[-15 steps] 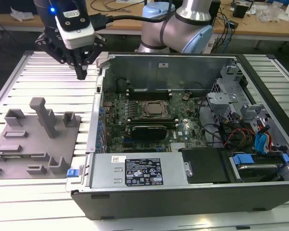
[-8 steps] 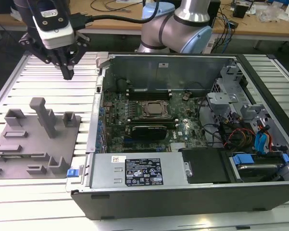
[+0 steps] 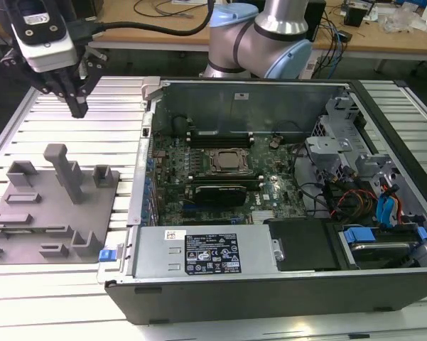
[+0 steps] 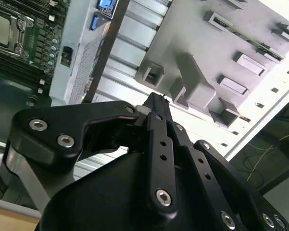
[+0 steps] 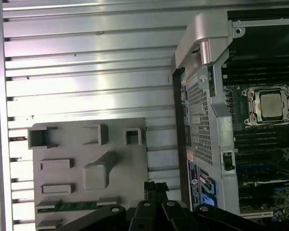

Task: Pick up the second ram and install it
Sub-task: 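Reach for the second ram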

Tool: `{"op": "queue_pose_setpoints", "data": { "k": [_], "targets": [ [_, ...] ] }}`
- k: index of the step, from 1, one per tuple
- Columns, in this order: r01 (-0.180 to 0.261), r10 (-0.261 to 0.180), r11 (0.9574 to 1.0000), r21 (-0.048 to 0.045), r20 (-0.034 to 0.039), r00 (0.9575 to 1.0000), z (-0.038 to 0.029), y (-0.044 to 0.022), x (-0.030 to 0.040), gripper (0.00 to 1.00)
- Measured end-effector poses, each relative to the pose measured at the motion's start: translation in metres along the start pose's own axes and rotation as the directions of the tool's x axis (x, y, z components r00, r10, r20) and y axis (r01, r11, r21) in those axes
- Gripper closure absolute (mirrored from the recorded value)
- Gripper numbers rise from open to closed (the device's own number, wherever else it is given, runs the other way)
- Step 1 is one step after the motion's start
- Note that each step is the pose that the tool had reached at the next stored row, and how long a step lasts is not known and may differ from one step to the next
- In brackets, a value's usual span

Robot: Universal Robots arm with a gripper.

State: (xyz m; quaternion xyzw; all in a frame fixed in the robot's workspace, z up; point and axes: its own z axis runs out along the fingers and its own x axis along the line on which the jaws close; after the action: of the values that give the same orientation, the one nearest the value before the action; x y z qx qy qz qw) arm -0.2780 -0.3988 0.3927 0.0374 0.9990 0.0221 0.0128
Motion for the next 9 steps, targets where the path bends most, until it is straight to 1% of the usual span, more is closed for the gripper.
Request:
{"op": "queue_pose_setpoints", "data": {
  "k": [2,4,6,8,9],
  "targets": [
    [0.0,0.0,1.0,0.0,0.0,1.0,-0.0002,-0.0008,0.0108,0.89],
    [0.0,0.0,1.0,0.0,0.0,1.0,-0.0004,-0.0015,0.0198,0.89],
    [0.0,0.0,1.0,-0.0001,0.0,1.0,-0.0006,-0.0026,0.0341,0.89],
    [0.0,0.0,1.0,0.0,-0.0001,1.0,-0.0008,-0.003,0.0395,0.89],
    [0.0,0.0,1.0,0.0,0.0,1.0,-0.0008,-0.0034,0.0455,0.89]
  ]
}}
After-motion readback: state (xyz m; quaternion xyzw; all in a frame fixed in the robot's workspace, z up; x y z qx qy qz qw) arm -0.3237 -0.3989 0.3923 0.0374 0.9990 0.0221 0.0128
